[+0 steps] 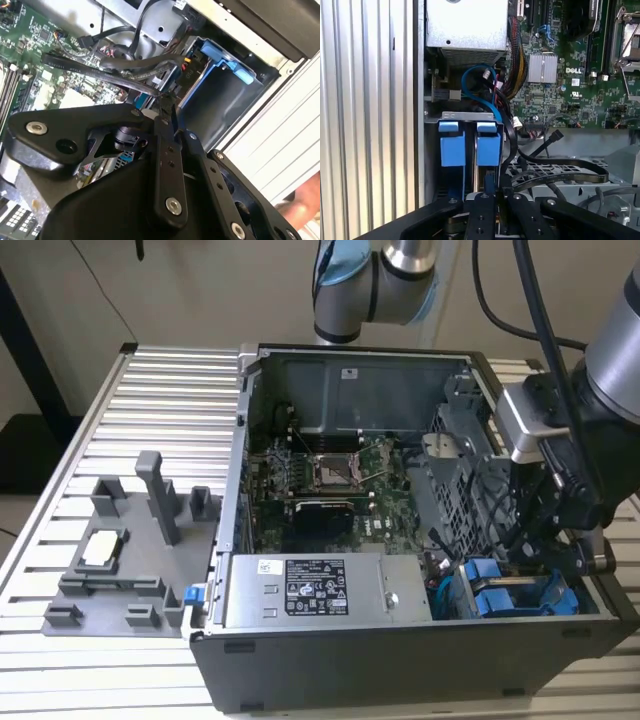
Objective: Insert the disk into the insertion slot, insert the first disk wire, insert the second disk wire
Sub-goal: 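Insert the second disk wire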
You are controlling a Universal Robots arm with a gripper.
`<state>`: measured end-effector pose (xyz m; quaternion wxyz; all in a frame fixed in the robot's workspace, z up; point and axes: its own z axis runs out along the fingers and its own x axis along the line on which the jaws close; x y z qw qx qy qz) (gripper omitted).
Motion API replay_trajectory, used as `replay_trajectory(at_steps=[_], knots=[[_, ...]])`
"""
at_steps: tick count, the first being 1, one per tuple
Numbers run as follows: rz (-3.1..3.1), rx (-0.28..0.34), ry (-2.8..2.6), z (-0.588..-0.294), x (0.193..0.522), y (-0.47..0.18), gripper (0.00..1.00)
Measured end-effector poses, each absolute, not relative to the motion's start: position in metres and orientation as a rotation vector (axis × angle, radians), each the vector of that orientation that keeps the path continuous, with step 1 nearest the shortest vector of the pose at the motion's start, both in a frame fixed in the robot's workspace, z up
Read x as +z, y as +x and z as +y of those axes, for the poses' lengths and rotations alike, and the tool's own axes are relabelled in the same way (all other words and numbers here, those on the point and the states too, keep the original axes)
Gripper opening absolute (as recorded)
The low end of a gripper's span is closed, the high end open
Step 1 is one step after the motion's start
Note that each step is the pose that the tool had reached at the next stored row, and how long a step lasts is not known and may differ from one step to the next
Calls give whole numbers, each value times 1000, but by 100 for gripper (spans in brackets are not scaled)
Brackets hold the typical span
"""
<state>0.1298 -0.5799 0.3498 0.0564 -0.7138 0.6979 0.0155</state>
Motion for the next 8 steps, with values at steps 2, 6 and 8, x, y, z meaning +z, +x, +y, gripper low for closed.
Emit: replay_trajectory(at_steps=[2, 6, 8], knots=[[2118, 47, -2164, -580, 349, 132, 16], [2121, 45, -2164, -580, 346, 133, 16], [2123, 42, -2164, -580, 344, 133, 16]])
